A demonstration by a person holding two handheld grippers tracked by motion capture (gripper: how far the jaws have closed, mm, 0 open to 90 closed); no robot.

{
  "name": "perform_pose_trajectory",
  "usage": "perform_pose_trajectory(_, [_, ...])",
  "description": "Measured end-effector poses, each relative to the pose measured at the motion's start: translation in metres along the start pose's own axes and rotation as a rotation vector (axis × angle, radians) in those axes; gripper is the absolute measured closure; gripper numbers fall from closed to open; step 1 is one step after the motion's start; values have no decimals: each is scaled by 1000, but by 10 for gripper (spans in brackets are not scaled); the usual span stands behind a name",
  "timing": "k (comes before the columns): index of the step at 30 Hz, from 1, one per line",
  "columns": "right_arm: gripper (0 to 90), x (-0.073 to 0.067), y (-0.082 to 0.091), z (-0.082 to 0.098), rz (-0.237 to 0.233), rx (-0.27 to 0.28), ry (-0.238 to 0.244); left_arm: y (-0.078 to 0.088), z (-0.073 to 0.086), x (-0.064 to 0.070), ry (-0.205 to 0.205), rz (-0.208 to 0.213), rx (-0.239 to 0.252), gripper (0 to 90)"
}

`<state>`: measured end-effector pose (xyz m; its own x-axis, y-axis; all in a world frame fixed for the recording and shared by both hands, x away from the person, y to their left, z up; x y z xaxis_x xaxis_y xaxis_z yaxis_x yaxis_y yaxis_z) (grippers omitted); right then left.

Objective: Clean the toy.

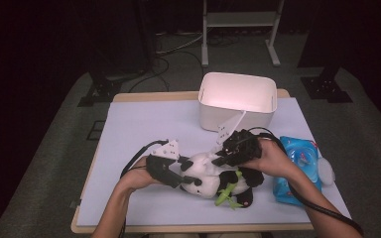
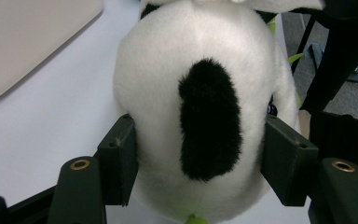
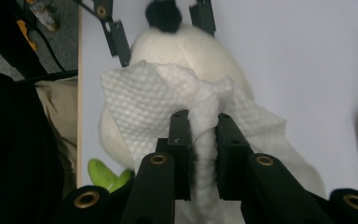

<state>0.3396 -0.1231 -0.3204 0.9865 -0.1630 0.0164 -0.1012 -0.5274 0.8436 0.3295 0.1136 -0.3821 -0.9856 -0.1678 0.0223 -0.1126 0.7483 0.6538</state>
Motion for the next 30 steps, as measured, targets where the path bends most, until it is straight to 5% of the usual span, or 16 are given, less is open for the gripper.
perform_pose_trajectory(6, [780, 0, 3, 1, -16, 27, -9, 0, -2, 1, -8, 1, 6, 358])
perform_pose_trajectory(22, [780, -12, -11, -44, -61, 51, 74, 0, -6, 3, -15, 2, 25, 358])
perform_pose_trajectory(30, [779, -8, -6, -35, -50, 46, 51, 0, -4, 1, -10, 4, 30, 358])
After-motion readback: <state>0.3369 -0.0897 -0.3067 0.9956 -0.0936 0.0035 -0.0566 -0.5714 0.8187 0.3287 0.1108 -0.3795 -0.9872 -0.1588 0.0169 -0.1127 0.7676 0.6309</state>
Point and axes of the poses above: each handheld gripper's, and its own axes: y roughly backward along the jaws, z roughly out of its underside, x roughly to its right, the point moved 1 cm from there along -y, roughly forward along the jaws, and after that the axes turned 3 degrees about -x, right-handed, at the moved point
